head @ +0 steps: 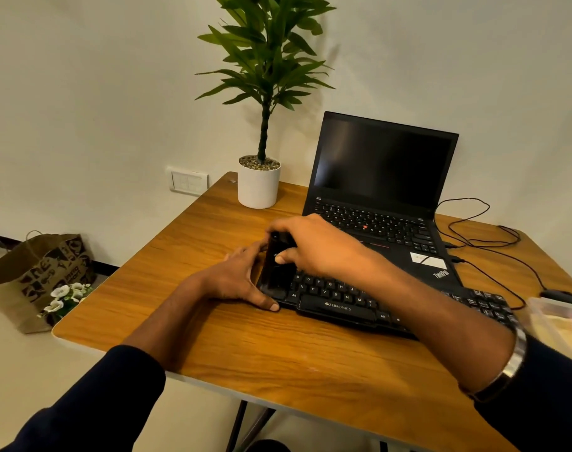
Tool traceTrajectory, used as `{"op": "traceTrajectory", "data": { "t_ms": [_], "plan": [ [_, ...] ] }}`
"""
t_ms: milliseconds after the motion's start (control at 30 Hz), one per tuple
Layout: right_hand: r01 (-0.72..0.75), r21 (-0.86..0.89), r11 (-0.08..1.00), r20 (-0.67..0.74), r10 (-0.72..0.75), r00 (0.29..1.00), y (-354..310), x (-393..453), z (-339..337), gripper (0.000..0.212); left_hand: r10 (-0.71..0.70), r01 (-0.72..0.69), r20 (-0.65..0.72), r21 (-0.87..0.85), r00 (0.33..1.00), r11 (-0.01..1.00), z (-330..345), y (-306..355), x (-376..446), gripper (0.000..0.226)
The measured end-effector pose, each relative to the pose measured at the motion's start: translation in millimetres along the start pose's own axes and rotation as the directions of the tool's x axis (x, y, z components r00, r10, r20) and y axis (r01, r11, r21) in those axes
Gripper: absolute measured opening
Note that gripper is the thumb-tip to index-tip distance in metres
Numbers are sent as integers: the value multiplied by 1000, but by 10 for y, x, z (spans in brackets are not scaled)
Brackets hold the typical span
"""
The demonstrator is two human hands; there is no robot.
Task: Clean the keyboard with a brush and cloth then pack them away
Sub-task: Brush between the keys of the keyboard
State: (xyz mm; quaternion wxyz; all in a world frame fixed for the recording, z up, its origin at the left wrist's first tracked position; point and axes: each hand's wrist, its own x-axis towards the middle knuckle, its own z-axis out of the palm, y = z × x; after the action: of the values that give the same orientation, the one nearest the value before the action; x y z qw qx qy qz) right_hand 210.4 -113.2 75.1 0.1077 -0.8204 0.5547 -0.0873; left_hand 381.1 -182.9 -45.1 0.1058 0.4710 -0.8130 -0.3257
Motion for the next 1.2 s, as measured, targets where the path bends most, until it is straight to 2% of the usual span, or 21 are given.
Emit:
{"op": "traceTrajectory", "data": {
  "t_ms": [67,200,300,533,733,833,967,1067,1200],
  "plan": [
    [1,53,999,18,-2,1000,-36,-19,-67,42,13,-13,-5,2,1000,1000,-2,6,-4,136],
    [3,46,999,-39,-2,999,-4,74,46,37,27,-27,-14,13,1000,1000,5,11,-6,125],
    [-31,61,998,-91,37,995,113,192,141,37,8,-8,-15,-5,1000,1000,6,11,-12,131],
    [-2,-97,995,-299,-27,954,257,345,179,44,-11,11,4,-13,1000,1000,-4,24,-19,142],
    [20,-65,998,-210,-34,977,208,133,222,32,-18,18,10,-6,1000,1000,-12,32,-26,145],
    [30,-19,999,-101,-32,994,121,-33,122,30,-19,19,14,13,1000,1000,-13,39,-27,139],
    [-68,115,991,65,61,996,130,-152,-96,35,14,-14,36,-9,999,1000,-24,18,-23,144],
    [-120,50,991,47,118,992,232,-140,-102,35,10,-9,27,-18,1000,1000,-24,12,-24,145],
    [-191,104,976,-29,195,980,423,-67,-69,38,11,-11,14,-19,1000,1000,-15,13,-27,146]
  ]
}}
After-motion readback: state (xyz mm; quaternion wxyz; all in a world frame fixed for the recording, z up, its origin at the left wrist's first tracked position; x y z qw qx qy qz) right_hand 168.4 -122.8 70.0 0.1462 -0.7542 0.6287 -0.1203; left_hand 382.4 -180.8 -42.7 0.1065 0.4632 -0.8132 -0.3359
